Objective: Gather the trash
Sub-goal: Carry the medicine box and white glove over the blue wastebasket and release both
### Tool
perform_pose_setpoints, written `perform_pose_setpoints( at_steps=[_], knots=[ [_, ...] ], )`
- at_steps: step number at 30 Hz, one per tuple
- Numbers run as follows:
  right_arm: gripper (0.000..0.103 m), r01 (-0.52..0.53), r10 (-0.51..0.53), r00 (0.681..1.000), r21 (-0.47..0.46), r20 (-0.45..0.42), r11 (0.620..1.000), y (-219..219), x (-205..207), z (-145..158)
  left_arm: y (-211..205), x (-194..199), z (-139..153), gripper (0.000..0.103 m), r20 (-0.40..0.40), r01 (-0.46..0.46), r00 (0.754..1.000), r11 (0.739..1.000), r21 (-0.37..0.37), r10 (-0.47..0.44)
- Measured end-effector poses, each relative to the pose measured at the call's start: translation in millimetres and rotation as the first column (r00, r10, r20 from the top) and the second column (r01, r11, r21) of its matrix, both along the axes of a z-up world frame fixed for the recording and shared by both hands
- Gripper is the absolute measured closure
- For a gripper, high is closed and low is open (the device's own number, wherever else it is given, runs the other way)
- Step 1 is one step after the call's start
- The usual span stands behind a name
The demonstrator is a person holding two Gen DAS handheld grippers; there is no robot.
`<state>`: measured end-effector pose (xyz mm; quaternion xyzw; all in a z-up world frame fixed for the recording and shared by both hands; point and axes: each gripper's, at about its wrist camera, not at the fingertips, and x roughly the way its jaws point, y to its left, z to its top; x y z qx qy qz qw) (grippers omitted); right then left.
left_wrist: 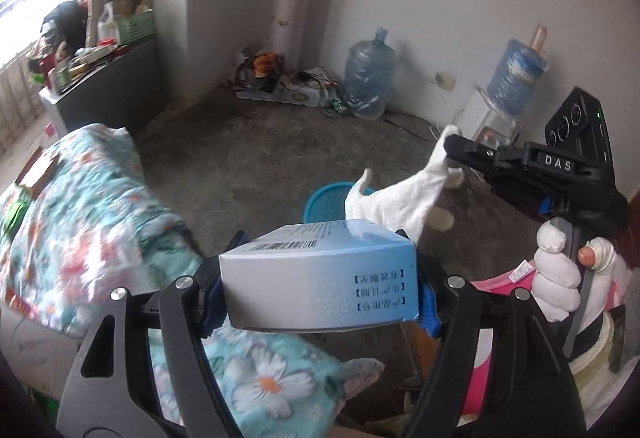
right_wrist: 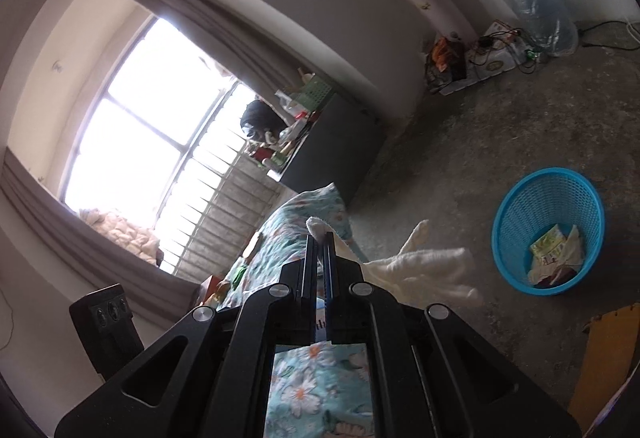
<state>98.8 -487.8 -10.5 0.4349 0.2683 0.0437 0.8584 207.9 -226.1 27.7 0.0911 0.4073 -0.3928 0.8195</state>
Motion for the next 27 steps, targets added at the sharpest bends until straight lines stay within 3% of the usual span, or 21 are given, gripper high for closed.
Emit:
perform_pose_setpoints(
  at_steps=[2, 7, 12, 13, 14, 15, 16, 20, 27],
  knots=[
    [0.100, 0.032, -0.032, 0.999, -0.002, -0.043, 0.999, -18.0, 7.6, -15.0, -44.2, 5.9, -18.3, 0.035, 0.008, 0.073, 0.997, 0.994, 0.081, -0.074],
    [0.100, 0.119, -0.123, 0.976, -0.031, -0.181, 0.992, -65.9, 33.3, -60.6, -132.6, 24.6, -65.9, 0.034, -0.045, 0.205, 0.979, 0.963, 0.177, -0.200],
    [0.096, 0.157, -0.178, 0.933, -0.091, -0.313, 0.983, -106.0, 65.6, -105.7, -199.2, 57.9, -118.5, 0.030, -0.131, 0.197, 0.976, 0.961, 0.193, -0.174],
    [0.087, 0.177, -0.203, 0.916, -0.106, -0.345, 0.978, -114.8, 69.6, -117.0, -209.6, 63.9, -128.5, 0.021, -0.156, 0.185, 0.975, 0.964, 0.193, -0.156],
    [0.081, 0.195, -0.223, 0.902, -0.112, -0.369, 0.974, -121.6, 71.8, -126.2, -216.5, 70.6, -137.8, 0.020, -0.180, 0.166, 0.975, 0.969, 0.183, -0.133],
    [0.070, 0.220, -0.246, 0.888, -0.112, -0.389, 0.969, -128.9, 70.2, -136.8, -219.6, 75.7, -144.7, 0.020, -0.196, 0.147, 0.974, 0.973, 0.176, -0.112],
    [0.068, 0.247, -0.267, 0.875, -0.102, -0.404, 0.964, -133.2, 67.3, -144.7, -224.0, 79.6, -149.5, 0.020, -0.212, 0.130, 0.973, 0.977, 0.172, -0.092],
    [0.068, 0.290, -0.285, 0.875, -0.047, -0.390, 0.956, -134.9, 53.2, -158.8, -222.4, 86.0, -152.9, 0.019, -0.254, 0.084, 0.966, 0.987, 0.135, -0.047],
    [0.068, 0.239, -0.271, 0.888, -0.130, -0.372, 0.962, -99.1, 45.7, -149.4, -184.9, 83.4, -124.0, 0.019, -0.210, 0.060, 0.977, 0.997, 0.055, -0.047]
  ],
)
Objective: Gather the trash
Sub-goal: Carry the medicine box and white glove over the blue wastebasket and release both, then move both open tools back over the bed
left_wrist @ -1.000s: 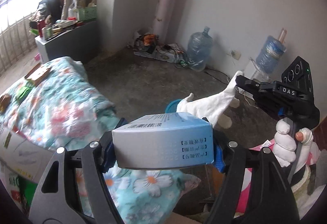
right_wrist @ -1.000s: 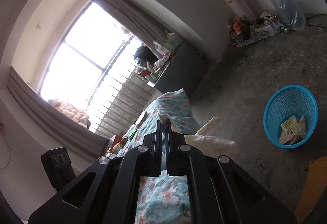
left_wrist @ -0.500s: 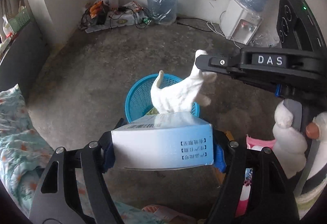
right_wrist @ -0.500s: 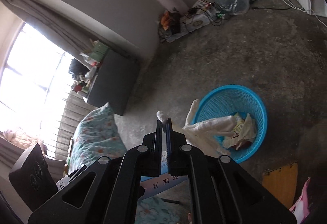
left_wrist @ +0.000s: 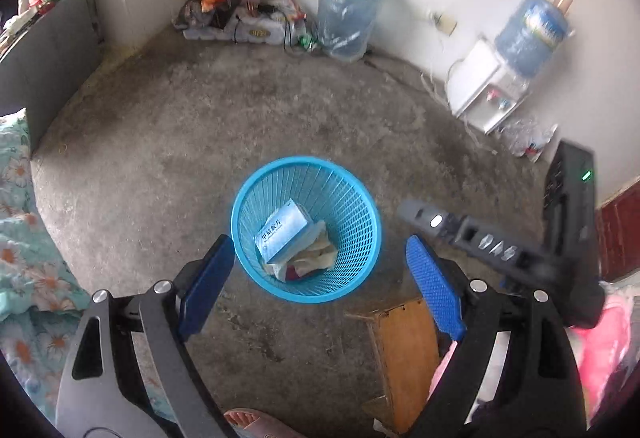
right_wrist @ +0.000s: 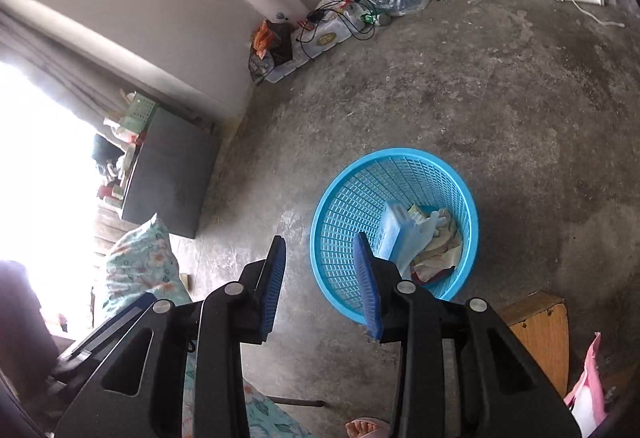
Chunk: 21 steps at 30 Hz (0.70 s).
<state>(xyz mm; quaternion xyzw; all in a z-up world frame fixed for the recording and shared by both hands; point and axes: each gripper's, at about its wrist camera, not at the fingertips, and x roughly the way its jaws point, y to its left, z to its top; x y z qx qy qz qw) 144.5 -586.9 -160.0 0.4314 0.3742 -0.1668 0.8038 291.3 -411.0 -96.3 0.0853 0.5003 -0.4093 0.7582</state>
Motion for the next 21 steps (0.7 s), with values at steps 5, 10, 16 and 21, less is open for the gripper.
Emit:
perform_pose_setpoints(
  at_steps=[5, 10, 16, 21],
  knots=[
    [0.063, -0.065, 0.069, 0.997, -0.100, 0.027, 0.993, 35.7, 1.1, 33.0, 49.8, -9.8, 41.2, 0.019, 0.042, -0.012, 0.999, 0.995, -0.097, 0.016],
    [0.041, -0.155, 0.178, 0.981, -0.242, 0.077, 0.958, 84.5, -2.0, 76.7, 113.2, -29.5, 86.4, 0.019, 0.206, -0.064, 0.974, 0.990, -0.125, 0.089],
    [0.038, -0.310, 0.352, 0.931, -0.300, 0.095, 0.902, 135.6, -4.8, 110.8, 219.9, -47.3, 127.6, 0.019, 0.254, -0.185, 0.939, 0.964, -0.192, 0.231],
    [0.038, -0.426, 0.476, 0.871, -0.294, 0.123, 0.856, 174.5, -1.0, 138.6, 320.9, -74.5, 155.6, 0.019, 0.302, -0.330, 0.867, 0.910, -0.250, 0.397]
  ],
)
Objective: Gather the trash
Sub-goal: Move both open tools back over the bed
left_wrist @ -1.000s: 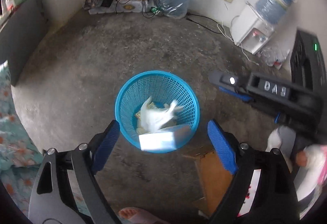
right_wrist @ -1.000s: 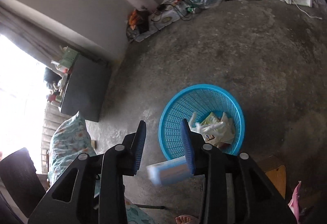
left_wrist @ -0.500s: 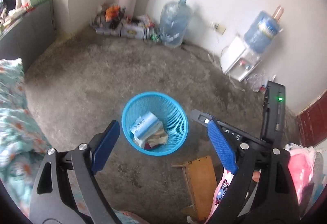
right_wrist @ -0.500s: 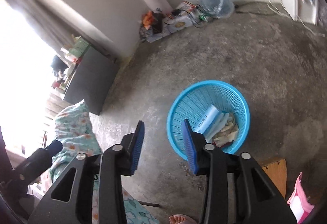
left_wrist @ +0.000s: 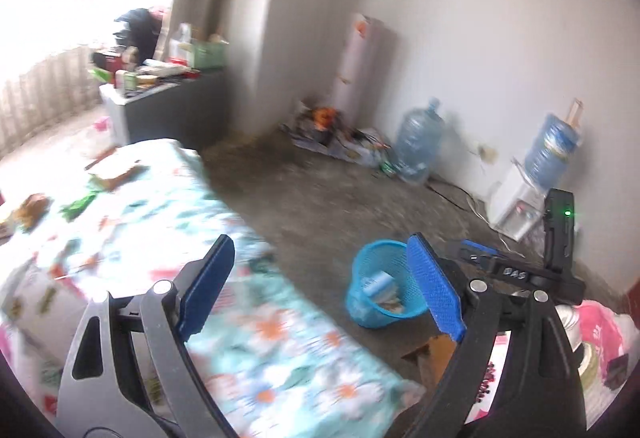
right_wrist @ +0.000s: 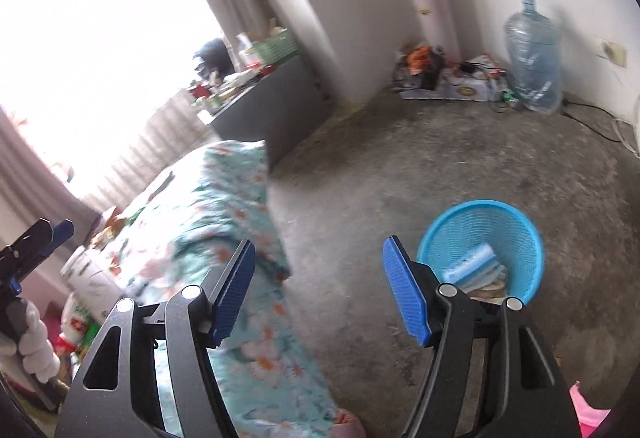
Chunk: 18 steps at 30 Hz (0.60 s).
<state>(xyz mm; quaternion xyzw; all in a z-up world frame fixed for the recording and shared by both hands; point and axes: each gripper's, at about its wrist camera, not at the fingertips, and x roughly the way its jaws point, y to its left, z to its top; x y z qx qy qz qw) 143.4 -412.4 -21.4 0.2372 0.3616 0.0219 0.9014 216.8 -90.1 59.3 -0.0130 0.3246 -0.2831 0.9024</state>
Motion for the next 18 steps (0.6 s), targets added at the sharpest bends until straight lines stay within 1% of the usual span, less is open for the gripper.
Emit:
perform_pose_setpoints(
  at_steps=[1, 3, 6, 8, 10, 13, 14, 15, 18],
  knots=[
    [0.038, -0.027, 0.027, 1.000, 0.003, 0.003, 1.000, 8.2, 1.5, 4.9, 20.4, -8.3, 4.3, 0.019, 0.023, -0.043, 0.999, 0.999, 0.001, 0.043],
    [0.038, -0.089, 0.089, 0.996, 0.019, 0.001, 0.996, 28.3, 5.9, 12.1, 55.0, -22.6, 9.1, 0.019, 0.045, -0.112, 0.993, 0.994, 0.002, 0.112],
    [0.038, -0.183, 0.184, 0.983, 0.065, -0.012, 0.981, 61.0, 13.9, 19.1, 104.4, -38.6, 8.1, 0.019, 0.047, -0.208, 0.977, 0.978, -0.006, 0.208],
    [0.038, -0.229, 0.231, 0.973, 0.068, -0.018, 0.971, 83.5, 21.4, 20.9, 129.2, -49.0, 3.0, 0.019, 0.033, -0.253, 0.967, 0.967, -0.017, 0.254],
    [0.038, -0.264, 0.266, 0.964, 0.065, -0.028, 0.962, 105.5, 30.0, 23.3, 153.5, -54.4, -1.8, 0.019, 0.023, -0.280, 0.960, 0.960, -0.025, 0.280],
    [0.038, -0.324, 0.326, 0.944, 0.058, -0.041, 0.944, 142.1, 43.9, 24.9, 169.5, -65.3, -9.7, 0.019, 0.023, -0.309, 0.951, 0.951, -0.019, 0.309],
    [0.038, -0.338, 0.342, 0.938, 0.081, -0.053, 0.938, 152.0, 48.7, 22.3, 173.3, -68.3, -11.3, 0.019, 0.021, -0.315, 0.949, 0.949, -0.023, 0.316],
    [0.038, -0.346, 0.356, 0.932, 0.129, -0.066, 0.929, 159.0, 53.5, 18.3, 178.0, -72.3, -13.6, 0.019, 0.021, -0.320, 0.947, 0.947, -0.031, 0.320],
    [0.038, -0.329, 0.373, 0.923, 0.304, -0.096, 0.894, 168.9, 66.1, -0.5, 189.8, -85.3, -17.8, 0.019, 0.029, -0.323, 0.945, 0.945, -0.050, 0.324]
  ],
)
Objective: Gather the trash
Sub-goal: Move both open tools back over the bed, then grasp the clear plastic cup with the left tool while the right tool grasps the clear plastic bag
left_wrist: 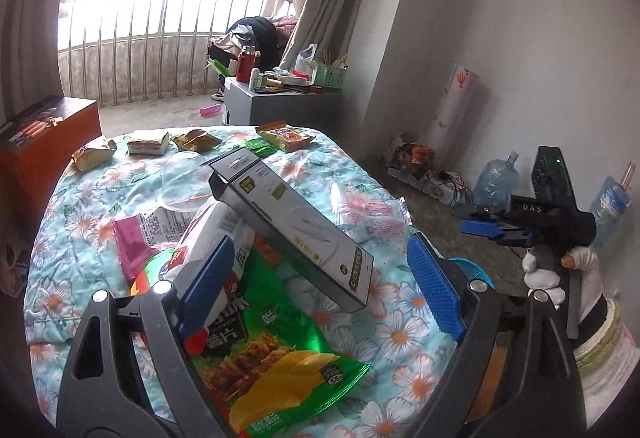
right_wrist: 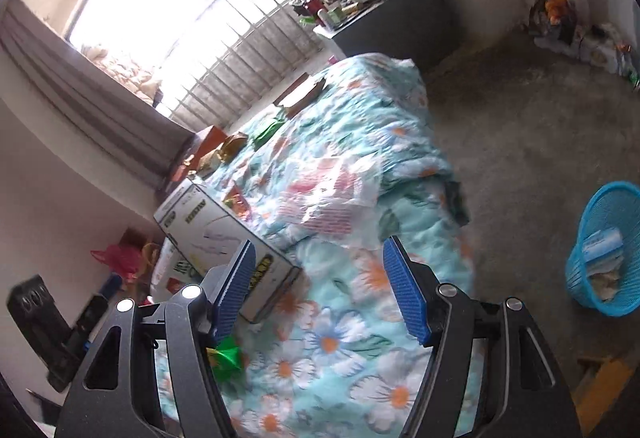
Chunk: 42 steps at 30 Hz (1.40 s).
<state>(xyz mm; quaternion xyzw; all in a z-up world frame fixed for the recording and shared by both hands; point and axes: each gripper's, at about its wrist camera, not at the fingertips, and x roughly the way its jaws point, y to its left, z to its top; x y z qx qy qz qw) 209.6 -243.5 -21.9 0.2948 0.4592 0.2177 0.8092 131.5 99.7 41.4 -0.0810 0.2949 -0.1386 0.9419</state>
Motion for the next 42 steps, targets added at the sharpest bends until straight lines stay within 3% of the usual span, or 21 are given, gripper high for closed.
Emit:
perform_pose_setpoints(
  at_steps=[2, 7, 14, 20, 25, 28, 30, 34, 37, 42],
  knots=[
    [0.038, 0.034, -0.031, 0.997, 0.042, -0.071, 0.999, 3.9, 9.3, -17.2, 6.5, -7.9, -4.8, 0.019, 0.013, 0.002, 1.000, 1.000, 0.012, -0.002],
    [0.038, 0.140, -0.132, 0.976, 0.033, -0.171, 0.990, -4.8, 33.6, -52.4, 19.5, -24.4, -18.7, 0.019, 0.005, -0.002, 1.000, 0.999, 0.034, 0.002],
    [0.039, 0.180, -0.159, 0.964, 0.081, -0.214, 0.980, -8.0, 69.8, -68.7, 41.7, -36.0, -38.1, 0.019, -0.005, 0.014, 1.000, 1.000, -0.009, -0.014],
    [0.050, 0.142, -0.131, 0.966, 0.033, -0.221, 0.989, 6.0, 84.0, -68.4, 65.7, -34.5, -23.7, 0.019, 0.051, -0.019, 0.998, 1.000, -0.017, 0.020],
    [0.053, 0.120, -0.112, 0.966, 0.020, -0.232, 0.993, 7.5, 85.1, -66.7, 108.3, 12.5, 5.5, 0.019, 0.077, -0.103, 0.992, 0.994, 0.026, 0.101],
    [0.054, 0.106, -0.099, 0.967, 0.017, -0.236, 0.994, 8.8, 85.4, -66.7, 129.1, 61.5, 12.0, 0.019, 0.036, -0.056, 0.998, 0.998, 0.021, 0.055],
    [0.054, 0.098, -0.091, 0.966, 0.019, -0.242, 0.995, 10.0, 86.6, -66.9, 139.8, 103.6, 3.2, 0.019, -0.053, 0.000, 0.999, 1.000, -0.010, -0.001],
    [0.054, 0.079, -0.060, 0.963, 0.060, -0.262, 0.995, 13.5, 88.6, -68.4, 148.7, 169.7, -32.8, 0.019, -0.215, 0.011, 0.976, 0.999, -0.046, -0.020],
    [0.054, 0.071, -0.047, 0.959, 0.077, -0.280, 0.994, 13.6, 89.9, -71.2, 142.7, 191.6, -54.2, 0.019, -0.243, 0.041, 0.969, 0.999, -0.006, -0.041],
    [0.055, 0.083, -0.035, 0.949, 0.142, -0.312, 0.986, 8.3, 92.4, -78.4, 139.6, 207.8, -72.5, 0.019, -0.296, 0.065, 0.952, 0.997, -0.039, -0.074]
  ],
)
